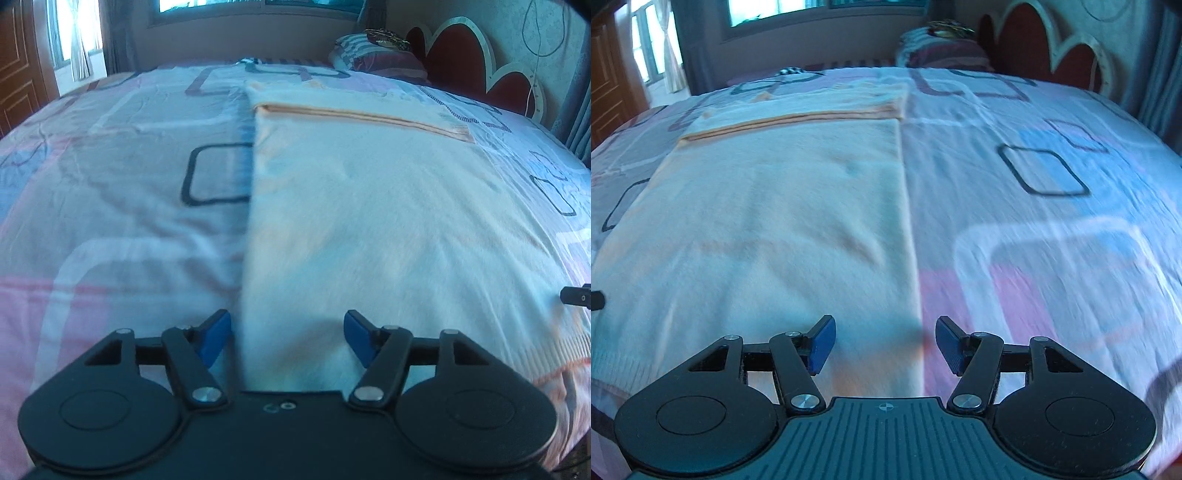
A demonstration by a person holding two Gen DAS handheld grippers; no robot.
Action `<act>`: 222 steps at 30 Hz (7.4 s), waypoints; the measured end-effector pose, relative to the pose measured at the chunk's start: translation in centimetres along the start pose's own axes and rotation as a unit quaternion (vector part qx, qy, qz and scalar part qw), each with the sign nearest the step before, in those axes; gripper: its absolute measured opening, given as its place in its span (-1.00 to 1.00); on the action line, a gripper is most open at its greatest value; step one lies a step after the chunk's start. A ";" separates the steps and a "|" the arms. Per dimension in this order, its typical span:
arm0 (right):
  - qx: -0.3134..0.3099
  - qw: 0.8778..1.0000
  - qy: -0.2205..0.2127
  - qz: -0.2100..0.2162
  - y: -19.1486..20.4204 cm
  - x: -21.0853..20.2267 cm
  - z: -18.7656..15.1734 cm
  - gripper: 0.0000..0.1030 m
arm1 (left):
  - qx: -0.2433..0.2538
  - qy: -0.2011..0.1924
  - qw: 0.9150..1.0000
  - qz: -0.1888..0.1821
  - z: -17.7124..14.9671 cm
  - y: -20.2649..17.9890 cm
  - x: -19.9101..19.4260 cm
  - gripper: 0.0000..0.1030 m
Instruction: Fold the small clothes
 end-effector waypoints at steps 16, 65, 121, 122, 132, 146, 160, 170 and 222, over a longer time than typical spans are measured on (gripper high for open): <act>0.080 0.997 0.008 0.011 0.2 -3.2 -4.6 0.15 | -0.036 0.038 0.993 -0.102 -3.4 0.5 -2.2 -0.45; 0.093 0.975 -0.180 0.087 -2.0 10.0 29.2 -0.86 | -0.118 -0.178 0.976 -0.048 27.5 -1.2 9.2 -0.91; -0.015 0.990 -0.108 0.089 -4.6 24.7 35.0 -0.94 | -0.051 -0.113 0.992 -0.033 33.5 -1.4 23.5 -0.95; -0.007 0.989 -0.128 0.080 -4.9 24.1 35.5 -0.94 | -0.060 -0.123 0.990 -0.032 33.8 -1.1 23.1 -0.95; 0.006 0.993 -0.116 0.033 -5.0 26.8 35.8 -0.94 | -0.054 -0.115 0.992 0.023 33.5 -1.5 25.5 -0.95; 0.028 0.991 -0.124 0.045 -5.1 22.2 34.9 -0.17 | -0.043 -0.123 0.991 0.040 32.0 -0.2 20.7 0.22; -0.043 0.990 -0.080 0.110 5.4 21.1 29.6 -0.17 | 0.025 -0.090 0.995 -0.031 27.8 -9.5 19.1 0.24; -0.039 0.997 -0.066 0.025 0.2 21.9 27.7 -0.17 | 0.024 -0.073 0.997 -0.010 25.8 -7.3 19.6 0.26; -0.019 0.998 -0.039 0.040 2.4 16.0 18.6 -0.07 | -0.037 -0.044 0.998 -0.013 18.6 -5.4 13.2 0.40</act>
Point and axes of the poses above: each gripper's, at about its wrist camera, not at the fingertips, and x roughly the way its jaws point, y to its left, z to its top, the point moved 9 cm from there along x, roughly the way its jaws point, and after that the axes turned 8 degrees about z, right-handed, at the moved point
